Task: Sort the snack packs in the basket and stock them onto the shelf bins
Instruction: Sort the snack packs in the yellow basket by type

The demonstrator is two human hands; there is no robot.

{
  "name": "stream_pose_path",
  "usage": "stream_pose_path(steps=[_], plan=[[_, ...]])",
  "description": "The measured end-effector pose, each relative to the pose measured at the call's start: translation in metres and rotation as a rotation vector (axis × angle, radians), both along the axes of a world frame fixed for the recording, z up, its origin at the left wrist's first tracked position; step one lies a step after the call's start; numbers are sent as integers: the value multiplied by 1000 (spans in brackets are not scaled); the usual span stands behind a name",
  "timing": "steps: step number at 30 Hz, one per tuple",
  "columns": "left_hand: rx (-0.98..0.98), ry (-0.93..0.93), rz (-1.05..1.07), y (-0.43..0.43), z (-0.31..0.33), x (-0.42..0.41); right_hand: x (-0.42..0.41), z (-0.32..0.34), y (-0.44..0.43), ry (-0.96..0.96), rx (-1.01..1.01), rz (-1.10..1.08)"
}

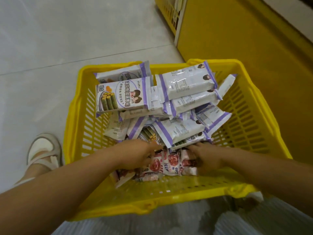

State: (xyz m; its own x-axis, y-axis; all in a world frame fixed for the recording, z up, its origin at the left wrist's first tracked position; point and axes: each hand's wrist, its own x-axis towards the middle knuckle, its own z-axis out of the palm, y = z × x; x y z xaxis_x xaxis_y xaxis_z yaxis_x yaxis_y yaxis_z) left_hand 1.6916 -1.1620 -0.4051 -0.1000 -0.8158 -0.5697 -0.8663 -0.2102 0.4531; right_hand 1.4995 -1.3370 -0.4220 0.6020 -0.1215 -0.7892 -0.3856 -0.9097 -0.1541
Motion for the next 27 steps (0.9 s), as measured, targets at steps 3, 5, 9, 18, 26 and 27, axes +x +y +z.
stream_pose_path(steps=[3, 5, 9, 18, 26, 27], plan=[[15, 89, 78, -3, 0, 2, 3, -6, -4, -2, 27, -30], [7, 139, 119, -4, 1, 3, 5, -8, -5, -19, 56, -42], [-6, 227, 230, -6, 5, 5, 6, -11, -5, 4, 107, -29], [-40, 181, 281, -5, 7, 9, 7, -9, 6, 20, 120, 112], [-60, 59, 202, -3, 6, 7, 9, -4, 6, 34, 192, 60], [-57, 43, 187, -3, 8, 7, 8, 0, 6, 3, 184, 45]])
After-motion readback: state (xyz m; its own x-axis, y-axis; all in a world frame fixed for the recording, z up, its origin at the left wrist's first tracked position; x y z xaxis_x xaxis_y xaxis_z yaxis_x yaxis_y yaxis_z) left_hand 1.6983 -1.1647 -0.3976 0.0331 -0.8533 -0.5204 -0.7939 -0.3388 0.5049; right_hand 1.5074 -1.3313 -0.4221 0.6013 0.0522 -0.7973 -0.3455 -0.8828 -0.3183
